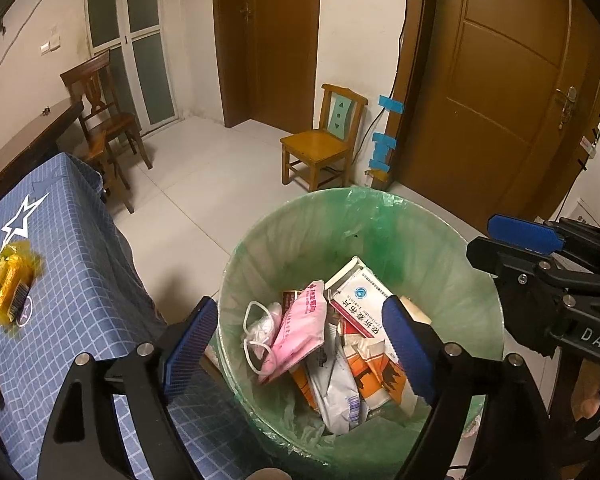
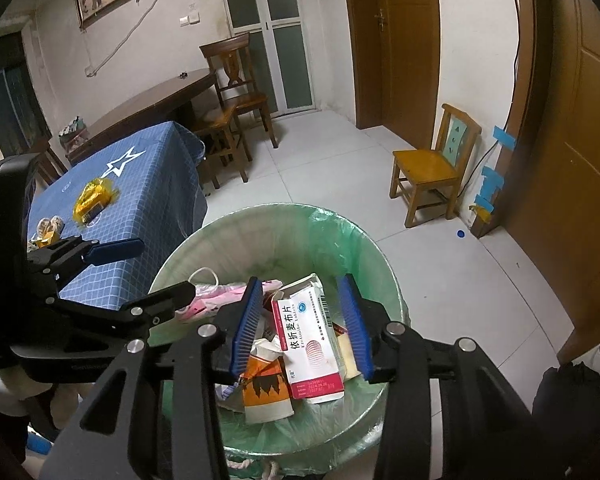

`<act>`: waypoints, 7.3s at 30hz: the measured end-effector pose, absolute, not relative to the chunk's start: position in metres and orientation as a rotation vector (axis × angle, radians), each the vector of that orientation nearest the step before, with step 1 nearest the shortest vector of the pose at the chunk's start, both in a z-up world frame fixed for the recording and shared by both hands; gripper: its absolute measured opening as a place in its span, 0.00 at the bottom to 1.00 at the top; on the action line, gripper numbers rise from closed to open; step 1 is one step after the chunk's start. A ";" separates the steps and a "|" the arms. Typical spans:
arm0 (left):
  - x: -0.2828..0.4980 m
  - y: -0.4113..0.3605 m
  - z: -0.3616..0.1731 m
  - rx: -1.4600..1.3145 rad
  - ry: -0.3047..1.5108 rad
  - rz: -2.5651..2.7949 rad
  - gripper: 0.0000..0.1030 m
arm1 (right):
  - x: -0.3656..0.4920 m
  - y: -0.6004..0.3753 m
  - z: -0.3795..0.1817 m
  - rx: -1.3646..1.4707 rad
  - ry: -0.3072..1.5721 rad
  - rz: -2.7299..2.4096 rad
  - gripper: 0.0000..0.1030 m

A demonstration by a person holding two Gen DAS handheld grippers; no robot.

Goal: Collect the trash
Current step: 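Swing both open grippers back over the bedspread items, then grasp the green sponge with the left gripper while the right grasps the white towel, then lift the green sponge and white towel and carry both over the bin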

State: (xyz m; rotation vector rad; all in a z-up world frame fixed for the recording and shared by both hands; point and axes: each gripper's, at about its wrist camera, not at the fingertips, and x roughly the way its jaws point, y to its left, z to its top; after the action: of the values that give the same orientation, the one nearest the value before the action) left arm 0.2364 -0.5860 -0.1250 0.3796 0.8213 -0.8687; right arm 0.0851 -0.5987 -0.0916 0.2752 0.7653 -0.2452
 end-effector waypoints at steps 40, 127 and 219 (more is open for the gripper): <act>0.433 -0.073 -0.088 -0.196 1.068 -0.306 0.79 | 0.178 -0.357 -0.079 0.132 0.721 0.260 0.69; 0.458 -0.098 -0.124 0.104 0.937 -0.294 0.31 | 0.402 -0.203 -0.110 -0.021 0.999 0.300 0.40; 0.208 -0.594 -0.109 0.261 0.821 -1.058 0.22 | 0.084 -0.576 -0.079 0.269 0.770 -0.245 0.35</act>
State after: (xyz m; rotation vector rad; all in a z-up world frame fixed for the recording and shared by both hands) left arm 0.2076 -0.5942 -0.1086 0.2615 0.8214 -1.0581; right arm 0.0845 -0.5755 -0.0793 0.2689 0.7698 -0.2450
